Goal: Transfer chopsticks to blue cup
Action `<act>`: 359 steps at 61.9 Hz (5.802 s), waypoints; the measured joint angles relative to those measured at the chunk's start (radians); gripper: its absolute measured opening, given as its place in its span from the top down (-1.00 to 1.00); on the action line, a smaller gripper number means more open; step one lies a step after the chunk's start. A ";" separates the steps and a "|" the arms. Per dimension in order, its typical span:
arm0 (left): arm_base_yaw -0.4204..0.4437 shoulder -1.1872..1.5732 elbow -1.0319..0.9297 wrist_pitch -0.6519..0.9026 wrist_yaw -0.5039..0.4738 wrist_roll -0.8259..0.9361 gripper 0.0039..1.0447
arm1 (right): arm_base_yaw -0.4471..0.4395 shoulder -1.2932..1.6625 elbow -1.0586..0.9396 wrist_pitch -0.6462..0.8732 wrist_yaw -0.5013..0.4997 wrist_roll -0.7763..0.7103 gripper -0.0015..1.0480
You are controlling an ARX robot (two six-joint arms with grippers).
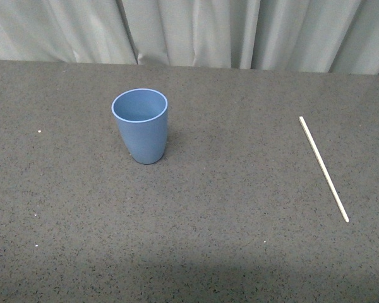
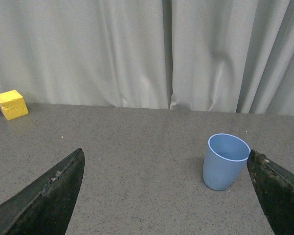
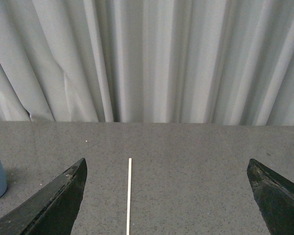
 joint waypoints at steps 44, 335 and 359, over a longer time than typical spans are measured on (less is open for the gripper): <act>0.000 0.000 0.000 0.000 0.000 0.000 -0.88 | 0.000 0.000 0.000 0.000 0.000 0.000 -0.82; 0.000 0.000 0.000 0.000 0.000 0.000 -0.88 | 0.484 2.133 1.174 0.942 -0.296 0.061 -0.55; 0.000 0.000 0.000 0.000 0.000 0.000 -0.88 | 0.330 1.733 0.573 1.159 0.335 0.014 0.70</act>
